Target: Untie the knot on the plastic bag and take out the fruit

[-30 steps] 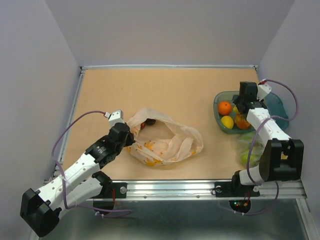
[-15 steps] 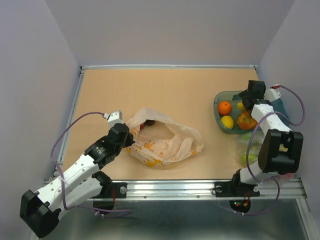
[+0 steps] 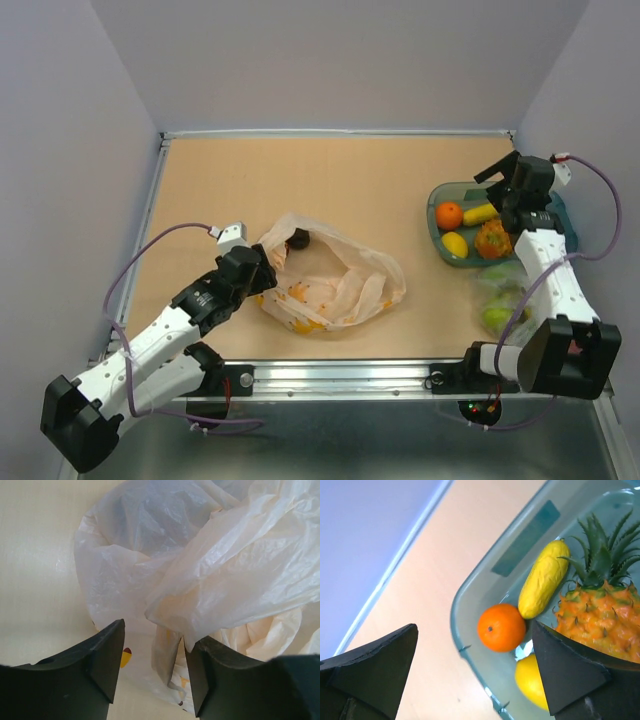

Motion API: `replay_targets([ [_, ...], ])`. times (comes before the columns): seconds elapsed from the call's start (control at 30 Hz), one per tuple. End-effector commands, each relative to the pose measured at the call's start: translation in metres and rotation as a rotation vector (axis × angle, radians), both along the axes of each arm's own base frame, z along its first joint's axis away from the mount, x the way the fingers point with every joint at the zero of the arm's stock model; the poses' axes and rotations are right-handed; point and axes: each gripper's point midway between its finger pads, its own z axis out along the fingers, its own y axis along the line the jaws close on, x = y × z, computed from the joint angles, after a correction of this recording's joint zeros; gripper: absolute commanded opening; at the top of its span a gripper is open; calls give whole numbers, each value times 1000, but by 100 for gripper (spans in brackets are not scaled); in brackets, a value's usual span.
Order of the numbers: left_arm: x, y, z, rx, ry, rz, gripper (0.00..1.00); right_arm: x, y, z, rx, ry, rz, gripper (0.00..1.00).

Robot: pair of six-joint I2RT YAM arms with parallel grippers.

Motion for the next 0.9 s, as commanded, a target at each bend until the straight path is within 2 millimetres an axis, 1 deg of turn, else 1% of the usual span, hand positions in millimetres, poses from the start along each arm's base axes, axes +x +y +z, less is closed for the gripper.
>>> replay_targets([
  [0.0,8,-6,19,-5,-37,-12,72,-15,24,19,-33,-64,171,100],
  [0.03,8,-6,19,-2,-35,-13,73,-22,26,28,-39,-89,187,100],
  [0.07,9,-6,17,5,-27,-12,75,-25,31,29,-37,-97,207,100],
  [0.1,9,-6,16,10,-25,-9,76,-30,34,24,-32,-90,226,100],
  [0.13,11,-6,13,17,-19,-7,76,-36,42,31,-24,-115,259,100],
  [0.17,11,-6,12,23,-17,-6,76,-39,48,30,-9,-119,288,100],
  [0.2,13,-7,12,23,-19,-4,76,-45,56,22,17,-109,321,100],
  [0.27,16,-7,9,37,-16,-1,76,-53,65,21,40,-117,359,100],
  [0.3,19,-9,10,33,-22,1,76,-57,73,13,64,-108,394,100],
  [0.4,27,-14,7,43,-31,-1,67,-65,87,9,60,-105,466,100],
  [0.43,30,-15,7,46,-36,-5,63,-67,89,8,52,-105,476,100],
  [0.47,33,-18,4,59,-30,-11,53,-69,91,3,49,-96,487,100],
  [0.53,40,-21,5,77,-38,-23,35,-73,97,5,34,-103,522,100],
  [0.57,45,-24,5,96,-30,-25,16,-75,99,2,31,-100,531,100],
  [0.6,49,-26,7,105,-33,-27,7,-76,100,3,27,-102,543,100],
  [0.63,55,-30,16,116,-49,-42,0,-78,104,4,27,-109,562,100],
  [0.67,58,-34,17,126,-38,-51,0,-79,105,5,19,-110,576,100],
  [0.73,60,-41,30,132,-48,-73,0,-81,108,8,-1,-120,595,100],
  [0.77,64,-53,52,115,-89,-84,0,-82,109,12,-11,-128,602,100],
  [0.83,60,-66,71,110,-108,-106,0,-82,111,14,-40,-129,623,100],
  [0.87,62,-78,90,73,-130,-106,0,-83,113,16,-48,-132,638,100],
])
